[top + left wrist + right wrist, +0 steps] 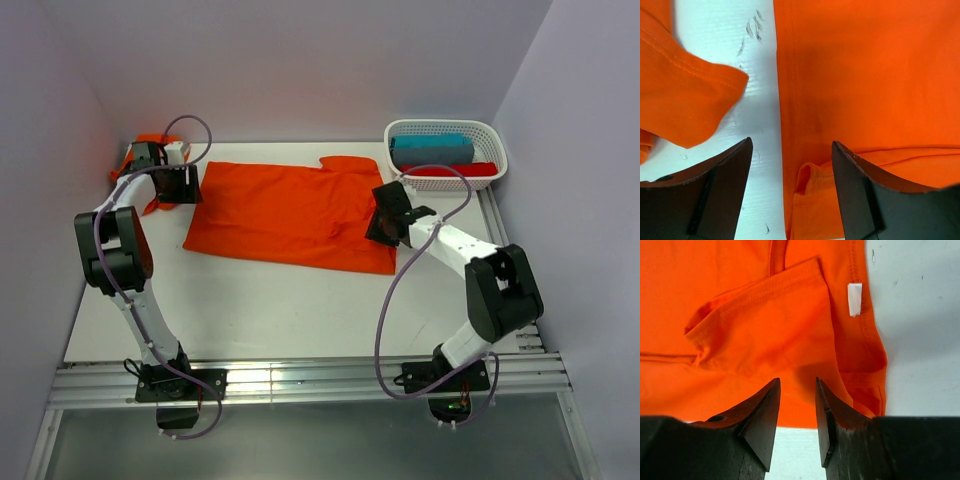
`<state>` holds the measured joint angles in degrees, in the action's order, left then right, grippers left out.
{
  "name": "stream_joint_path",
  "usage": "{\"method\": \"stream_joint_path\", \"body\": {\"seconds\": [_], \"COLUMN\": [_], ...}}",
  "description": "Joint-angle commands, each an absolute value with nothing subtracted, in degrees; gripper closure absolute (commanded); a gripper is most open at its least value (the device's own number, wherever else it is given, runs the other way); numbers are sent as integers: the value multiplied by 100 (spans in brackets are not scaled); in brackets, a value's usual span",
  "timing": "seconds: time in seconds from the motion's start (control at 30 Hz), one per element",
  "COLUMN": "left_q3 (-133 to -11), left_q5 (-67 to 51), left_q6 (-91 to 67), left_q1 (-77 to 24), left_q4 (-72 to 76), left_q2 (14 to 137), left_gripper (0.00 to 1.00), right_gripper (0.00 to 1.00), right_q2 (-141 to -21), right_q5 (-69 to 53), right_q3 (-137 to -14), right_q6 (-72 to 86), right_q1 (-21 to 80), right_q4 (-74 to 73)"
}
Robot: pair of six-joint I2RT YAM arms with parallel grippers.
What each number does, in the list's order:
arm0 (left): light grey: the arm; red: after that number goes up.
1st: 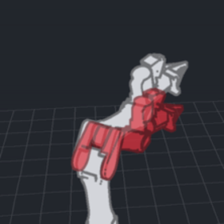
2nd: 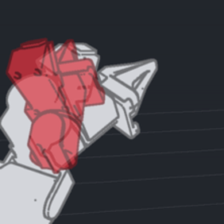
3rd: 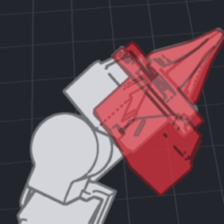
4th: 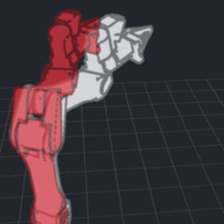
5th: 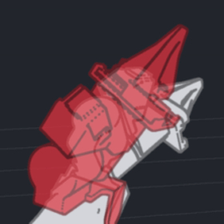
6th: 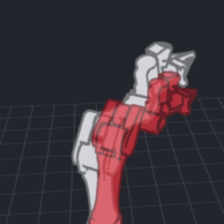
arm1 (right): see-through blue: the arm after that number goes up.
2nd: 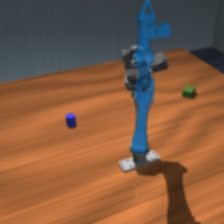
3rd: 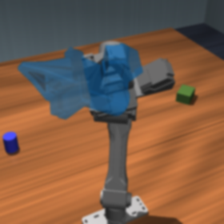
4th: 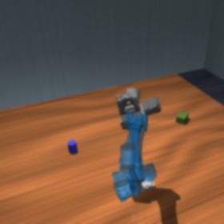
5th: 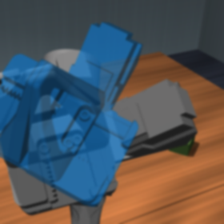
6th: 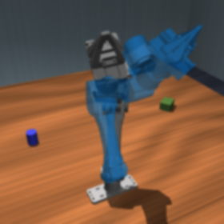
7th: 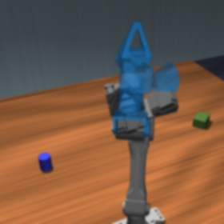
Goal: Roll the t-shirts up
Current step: Fold the tshirt
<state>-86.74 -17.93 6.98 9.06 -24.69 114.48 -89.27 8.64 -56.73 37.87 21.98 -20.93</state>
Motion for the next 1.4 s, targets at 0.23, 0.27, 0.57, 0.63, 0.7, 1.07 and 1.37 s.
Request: {"method": "stream_joint_path", "body": {"seconds": [0.23,0.27,0.57,0.63,0.7,1.07,1.37], "left_q3": [-8438,-8350,-7743,-7726,-7673,-7603,-7568], "left_q5": [-2074,-2100,-2162,-2223,-2250,-2268,-2267], "left_q6": [1362,1397,1661,1661,1661,1679,1661], "left_q1": [932,940,940,932,940,932,940], "left_q4": [-2997,-3049,-3146,-3182,-3182,-3190,-3155], "left_q2": [10521,10364,9905,9905,9888,9896,9905], "left_gripper": [30,30,31,31,32,32,32], "right_gripper": [53,53,49,49,50,69,96], "right_q2": [-9984,-10167,-10758,-10819,-10854,-11241,-11206], "right_q5": [1072,1037,782,730,747,765,791], "right_q3": [-6846,-7012,-7392,-7409,-7418,-7805,-7936], "right_q6": [3402,3358,3261,3243,3234,3155,3103], "right_q1": [1785,1741,1573,1564,1565,1565,1573], "right_q4": [-2373,-2408,-2417,-2382,-2364,-2513,-2452]}}
